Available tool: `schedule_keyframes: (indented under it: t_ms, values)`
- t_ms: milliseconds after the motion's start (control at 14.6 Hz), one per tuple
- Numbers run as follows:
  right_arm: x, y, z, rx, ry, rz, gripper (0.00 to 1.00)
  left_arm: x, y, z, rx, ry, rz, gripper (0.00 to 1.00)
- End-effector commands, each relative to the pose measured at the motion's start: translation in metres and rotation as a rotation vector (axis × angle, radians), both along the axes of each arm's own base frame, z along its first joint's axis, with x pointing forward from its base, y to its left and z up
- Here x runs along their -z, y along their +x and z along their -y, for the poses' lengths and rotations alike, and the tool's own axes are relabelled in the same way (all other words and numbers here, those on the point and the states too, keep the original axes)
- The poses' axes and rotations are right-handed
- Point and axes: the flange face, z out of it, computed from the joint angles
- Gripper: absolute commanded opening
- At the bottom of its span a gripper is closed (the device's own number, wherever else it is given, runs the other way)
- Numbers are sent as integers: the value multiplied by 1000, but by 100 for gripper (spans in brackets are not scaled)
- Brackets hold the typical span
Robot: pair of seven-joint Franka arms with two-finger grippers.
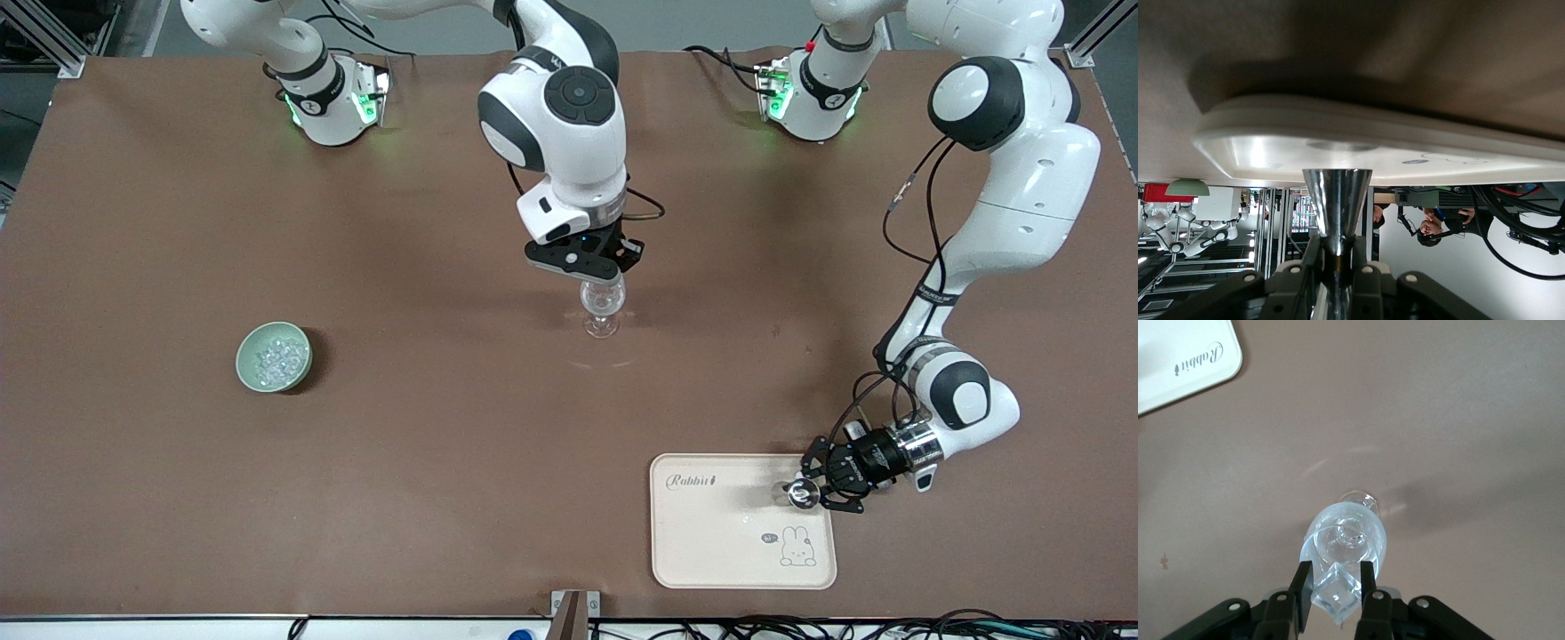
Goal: Pour wine and add ice with both arms
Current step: 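Drop the ice with the right gripper while the left gripper places the jigger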
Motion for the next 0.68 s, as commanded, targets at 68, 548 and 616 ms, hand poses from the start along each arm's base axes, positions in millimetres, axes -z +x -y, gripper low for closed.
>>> schedule_keyframes:
  t_ms: [68,548,616]
  values:
    - [10,5,-1,5,-27,13,6,6,3,3,-17,-13,26,5]
    - [22,7,-5,-6,-37,38,22,15,0,6,4,10,70,38]
    - [22,6,-6,-8,-37,38,22,14,0,5,3,13,70,56]
